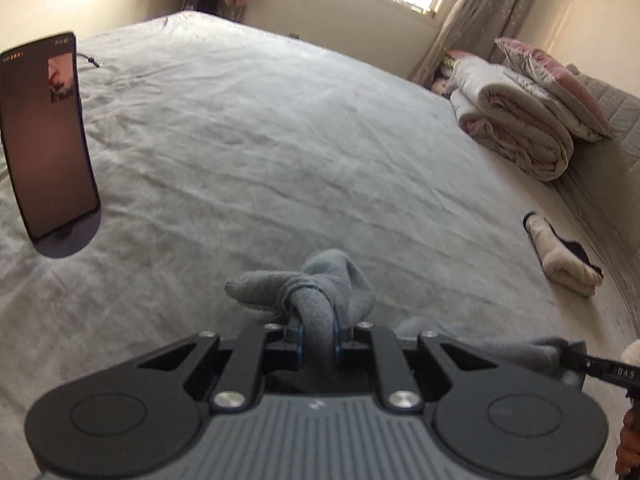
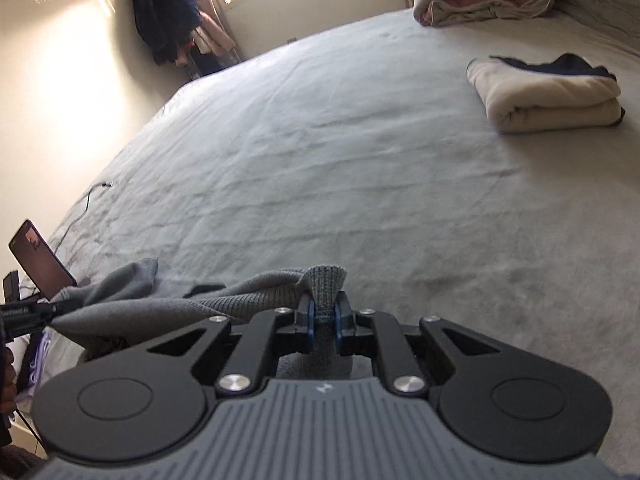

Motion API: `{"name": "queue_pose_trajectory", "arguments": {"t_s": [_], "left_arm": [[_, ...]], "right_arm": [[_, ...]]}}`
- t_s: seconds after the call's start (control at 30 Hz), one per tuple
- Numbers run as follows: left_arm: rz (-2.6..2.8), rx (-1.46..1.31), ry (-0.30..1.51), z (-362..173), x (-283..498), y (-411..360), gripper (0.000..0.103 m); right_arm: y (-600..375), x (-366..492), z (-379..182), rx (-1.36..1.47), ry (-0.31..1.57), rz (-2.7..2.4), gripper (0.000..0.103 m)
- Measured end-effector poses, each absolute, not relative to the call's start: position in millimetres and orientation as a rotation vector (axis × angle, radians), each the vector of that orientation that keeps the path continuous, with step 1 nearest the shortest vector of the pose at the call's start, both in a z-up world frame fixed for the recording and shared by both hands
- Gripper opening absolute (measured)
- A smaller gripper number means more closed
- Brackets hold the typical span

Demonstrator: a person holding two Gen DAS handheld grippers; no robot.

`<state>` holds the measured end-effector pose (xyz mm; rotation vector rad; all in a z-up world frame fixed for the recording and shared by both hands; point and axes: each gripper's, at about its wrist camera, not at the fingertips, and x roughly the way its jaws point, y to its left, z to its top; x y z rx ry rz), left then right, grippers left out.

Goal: Fold clothes

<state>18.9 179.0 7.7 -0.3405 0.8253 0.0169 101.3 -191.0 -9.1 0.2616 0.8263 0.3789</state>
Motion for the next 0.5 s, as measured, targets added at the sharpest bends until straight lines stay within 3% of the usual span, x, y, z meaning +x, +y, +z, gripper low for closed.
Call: {"name": "queue_pose_trajectory", "arguments": {"t_s": [0.1,0.23,0.33,0.4,0.5], "left_arm": [[-0.052,-0.315,0.934,-11.6,14.0,181.8,0.014],[-0.102,-0.280,0.951,-14.9,4.2,188.5,0.016],[-0.096,-0.300,0.919,-8.6,2.8,194.7,0.023],[-0.082,-0.310,0.896,-3.0,5.1,197.8,0.039],[-0.064,-0.313,0.873,2.7,14.7,200.8,0.045]], "right_arm": [[-184.1,100.0,-20.0,0.237,0.874,0.377,0.012],[-174.8,98.5,-33.1,0.232,0.934,0.381,0.014],[-171.4,98.2,-34.9,0.222,0.949,0.374,0.019],[-169.7,97.3,-34.2,0.212,0.949,0.368,0.022],[-168.2,95.3,-32.2,0.194,0.942,0.369,0.042]]}}
